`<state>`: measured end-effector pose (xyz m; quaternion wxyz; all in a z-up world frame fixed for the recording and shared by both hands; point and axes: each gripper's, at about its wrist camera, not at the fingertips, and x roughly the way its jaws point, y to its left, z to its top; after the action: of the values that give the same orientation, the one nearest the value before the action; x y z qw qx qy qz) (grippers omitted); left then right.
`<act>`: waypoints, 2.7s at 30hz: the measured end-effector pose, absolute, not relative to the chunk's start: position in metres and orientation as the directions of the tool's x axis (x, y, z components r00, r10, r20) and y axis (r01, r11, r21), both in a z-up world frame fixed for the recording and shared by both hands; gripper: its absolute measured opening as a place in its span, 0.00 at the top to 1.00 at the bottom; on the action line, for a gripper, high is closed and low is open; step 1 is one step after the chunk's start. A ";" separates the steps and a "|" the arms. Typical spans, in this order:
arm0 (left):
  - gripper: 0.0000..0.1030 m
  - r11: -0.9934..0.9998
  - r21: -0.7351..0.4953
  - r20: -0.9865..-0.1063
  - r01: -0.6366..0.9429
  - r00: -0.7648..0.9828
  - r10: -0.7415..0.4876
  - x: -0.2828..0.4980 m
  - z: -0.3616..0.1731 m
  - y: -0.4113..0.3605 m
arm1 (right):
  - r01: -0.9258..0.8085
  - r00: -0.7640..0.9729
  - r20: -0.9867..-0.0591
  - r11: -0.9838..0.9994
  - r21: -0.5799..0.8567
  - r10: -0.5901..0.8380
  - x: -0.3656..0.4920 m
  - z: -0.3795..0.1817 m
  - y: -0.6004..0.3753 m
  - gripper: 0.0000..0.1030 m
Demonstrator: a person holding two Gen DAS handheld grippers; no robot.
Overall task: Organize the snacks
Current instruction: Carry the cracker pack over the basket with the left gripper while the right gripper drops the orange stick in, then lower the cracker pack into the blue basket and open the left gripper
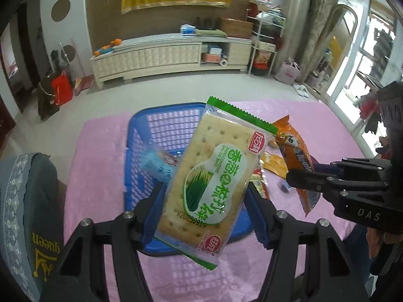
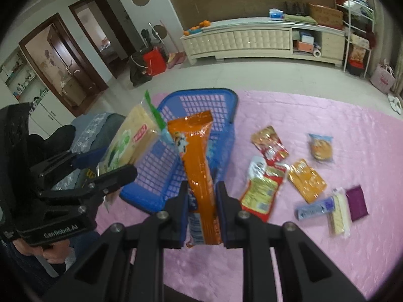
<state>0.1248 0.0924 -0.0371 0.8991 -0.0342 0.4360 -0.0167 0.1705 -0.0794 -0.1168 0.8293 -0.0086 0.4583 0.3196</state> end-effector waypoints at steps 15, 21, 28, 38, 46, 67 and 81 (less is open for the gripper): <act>0.41 0.995 -0.078 -0.801 -0.069 0.599 -0.022 0.168 -0.046 0.136 | -0.456 0.283 -0.819 0.821 0.344 0.500 0.238 -0.135 -0.016 0.76; 0.41 0.992 -0.096 -0.819 -0.086 0.573 -0.030 0.182 -0.061 0.144 | -0.431 0.295 -0.838 0.847 0.312 0.459 0.257 -0.140 -0.002 0.76; 0.41 0.990 -0.102 -0.827 -0.095 0.561 -0.032 0.194 -0.066 0.146 | -0.422 0.302 -0.850 0.860 0.287 0.432 0.274 -0.144 0.003 0.76; 0.41 0.990 -0.100 -0.834 -0.097 0.551 -0.030 0.189 -0.068 0.144 | -0.429 0.364 -0.848 0.877 0.214 0.385 0.272 -0.139 0.000 0.12; 0.41 0.991 -0.100 -0.835 -0.088 0.548 -0.036 0.197 -0.062 0.142 | -0.419 0.360 -0.858 0.885 0.202 0.366 0.269 -0.142 -0.015 0.12; 0.41 0.992 -0.108 -0.865 -0.063 0.497 -0.063 0.239 -0.091 0.124 | -0.439 0.423 -0.843 0.889 0.131 0.333 0.283 -0.145 -0.052 0.12; 0.24 0.994 -0.109 -0.879 0.000 0.467 -0.097 0.261 -0.104 0.116 | -0.378 0.457 -0.834 0.916 0.133 0.310 0.296 -0.151 -0.092 0.12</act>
<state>0.2606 0.1162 -0.1040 0.8552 -0.0468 0.5155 -0.0284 0.2961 -0.0918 -0.1506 0.8527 -0.0356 0.4806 0.2018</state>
